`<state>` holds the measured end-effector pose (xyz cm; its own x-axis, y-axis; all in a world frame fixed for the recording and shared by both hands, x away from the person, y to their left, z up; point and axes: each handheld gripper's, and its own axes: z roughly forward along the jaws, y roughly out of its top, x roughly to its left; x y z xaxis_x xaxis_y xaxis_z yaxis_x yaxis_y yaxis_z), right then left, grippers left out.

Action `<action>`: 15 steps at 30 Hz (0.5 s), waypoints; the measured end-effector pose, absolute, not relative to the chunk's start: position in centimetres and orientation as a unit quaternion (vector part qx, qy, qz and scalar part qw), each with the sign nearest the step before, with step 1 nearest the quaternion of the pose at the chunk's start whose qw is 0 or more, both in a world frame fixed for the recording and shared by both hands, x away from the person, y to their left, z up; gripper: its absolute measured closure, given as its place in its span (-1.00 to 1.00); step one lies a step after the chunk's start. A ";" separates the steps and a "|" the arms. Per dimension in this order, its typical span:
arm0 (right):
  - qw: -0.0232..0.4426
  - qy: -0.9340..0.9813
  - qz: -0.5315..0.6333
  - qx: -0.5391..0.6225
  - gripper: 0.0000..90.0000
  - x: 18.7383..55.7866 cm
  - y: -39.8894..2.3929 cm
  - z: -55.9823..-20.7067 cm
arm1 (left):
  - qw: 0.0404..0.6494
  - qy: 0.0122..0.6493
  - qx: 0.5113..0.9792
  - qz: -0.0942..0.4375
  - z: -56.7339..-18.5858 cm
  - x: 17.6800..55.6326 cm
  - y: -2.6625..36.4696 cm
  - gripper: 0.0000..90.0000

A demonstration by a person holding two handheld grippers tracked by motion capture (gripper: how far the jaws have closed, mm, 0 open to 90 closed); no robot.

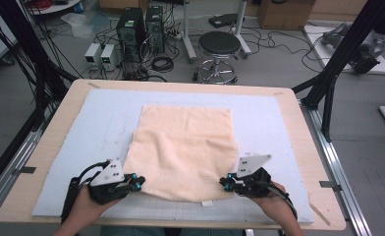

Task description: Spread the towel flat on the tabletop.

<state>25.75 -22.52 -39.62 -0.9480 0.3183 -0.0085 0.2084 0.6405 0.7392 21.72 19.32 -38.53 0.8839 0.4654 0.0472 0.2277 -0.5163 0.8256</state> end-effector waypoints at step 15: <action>0.075 0.911 0.382 0.138 0.40 25.7 -21.4 -39.9 | 0.443 0.199 0.866 0.117 -40.5 23.5 19.9 0.41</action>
